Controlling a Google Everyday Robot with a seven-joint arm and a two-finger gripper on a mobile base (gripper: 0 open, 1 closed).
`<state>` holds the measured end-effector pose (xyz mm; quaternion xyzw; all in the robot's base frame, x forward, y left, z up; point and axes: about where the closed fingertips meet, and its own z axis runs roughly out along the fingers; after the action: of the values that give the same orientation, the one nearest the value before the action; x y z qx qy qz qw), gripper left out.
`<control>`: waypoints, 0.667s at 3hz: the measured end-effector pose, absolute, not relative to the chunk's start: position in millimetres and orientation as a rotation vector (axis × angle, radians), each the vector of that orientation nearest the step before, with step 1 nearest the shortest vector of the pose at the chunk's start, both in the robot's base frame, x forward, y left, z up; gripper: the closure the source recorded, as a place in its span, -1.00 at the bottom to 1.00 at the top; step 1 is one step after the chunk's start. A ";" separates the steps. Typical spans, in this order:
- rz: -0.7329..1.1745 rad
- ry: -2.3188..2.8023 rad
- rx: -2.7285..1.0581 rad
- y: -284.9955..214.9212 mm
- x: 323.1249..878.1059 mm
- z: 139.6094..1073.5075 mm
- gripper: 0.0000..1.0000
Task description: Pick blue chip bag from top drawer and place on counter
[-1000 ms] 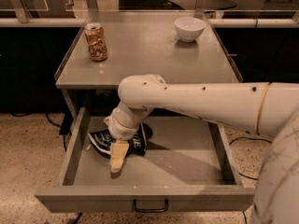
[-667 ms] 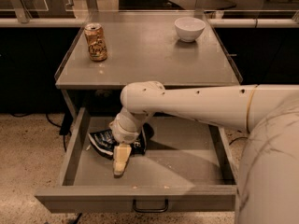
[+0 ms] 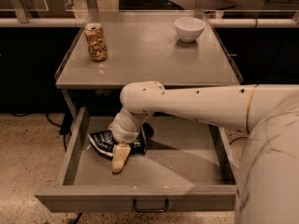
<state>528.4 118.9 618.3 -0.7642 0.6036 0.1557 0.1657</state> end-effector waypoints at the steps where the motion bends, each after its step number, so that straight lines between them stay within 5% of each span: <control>1: 0.443 1.719 -2.176 118.9 528.4 618.3 -0.22; 2: 0.444 1.719 -2.177 118.9 528.4 618.2 0.28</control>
Offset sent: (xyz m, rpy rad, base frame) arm 0.0000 0.0000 0.0000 0.0000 0.0000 0.0000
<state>528.4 118.9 618.2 -0.7642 0.6035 0.1557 0.1657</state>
